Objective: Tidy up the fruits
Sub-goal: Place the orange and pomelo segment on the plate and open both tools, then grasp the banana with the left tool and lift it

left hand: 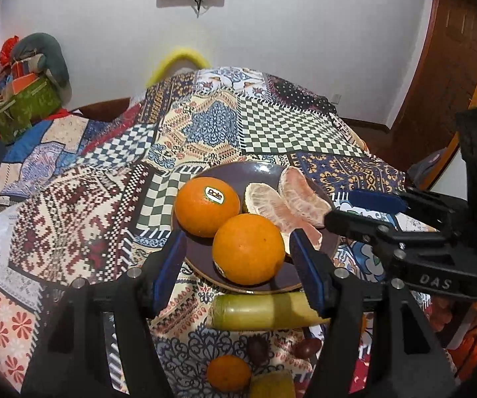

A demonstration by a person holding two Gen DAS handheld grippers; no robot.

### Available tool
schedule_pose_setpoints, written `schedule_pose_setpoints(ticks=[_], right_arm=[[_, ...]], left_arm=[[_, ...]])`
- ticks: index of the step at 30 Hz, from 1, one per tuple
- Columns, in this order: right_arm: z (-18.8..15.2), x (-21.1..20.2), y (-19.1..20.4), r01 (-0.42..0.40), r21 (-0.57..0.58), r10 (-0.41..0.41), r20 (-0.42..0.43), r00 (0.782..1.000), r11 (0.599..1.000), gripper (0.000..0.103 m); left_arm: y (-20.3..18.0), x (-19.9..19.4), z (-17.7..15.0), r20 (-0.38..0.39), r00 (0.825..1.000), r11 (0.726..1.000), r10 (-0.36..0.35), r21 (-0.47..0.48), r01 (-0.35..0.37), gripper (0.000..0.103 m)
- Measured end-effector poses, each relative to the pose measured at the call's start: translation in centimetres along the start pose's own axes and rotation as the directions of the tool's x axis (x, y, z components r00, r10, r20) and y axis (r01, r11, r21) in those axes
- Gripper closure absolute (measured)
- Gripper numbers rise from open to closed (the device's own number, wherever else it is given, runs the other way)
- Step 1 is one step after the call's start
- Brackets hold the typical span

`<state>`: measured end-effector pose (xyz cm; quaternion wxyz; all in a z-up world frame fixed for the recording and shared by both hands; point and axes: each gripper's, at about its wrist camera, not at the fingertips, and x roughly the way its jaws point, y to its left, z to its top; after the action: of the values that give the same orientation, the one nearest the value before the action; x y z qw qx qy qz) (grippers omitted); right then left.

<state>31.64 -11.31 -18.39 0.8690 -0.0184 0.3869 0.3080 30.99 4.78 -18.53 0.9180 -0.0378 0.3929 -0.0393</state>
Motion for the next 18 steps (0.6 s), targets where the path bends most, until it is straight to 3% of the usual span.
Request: schedule_pose_setpoints(ticks=[10,18], right_arm=[[-2.6,-4.4,1.5,0.019,0.0,-0.019,0.031,0.999,1.0,0.052],[-5.0,-6.8,2.9,0.027,0.003,-0.027,0.034,0.999,1.0,0.051]], left_arm=[[-0.1,-4.0,-1.9,0.004,1.0,1.0,0.023,-0.015,-0.023,0.039],[-0.7,-5.9,-5.3,-0.038,0.998,0.999,0.047,-0.009,-0.048,0.039]])
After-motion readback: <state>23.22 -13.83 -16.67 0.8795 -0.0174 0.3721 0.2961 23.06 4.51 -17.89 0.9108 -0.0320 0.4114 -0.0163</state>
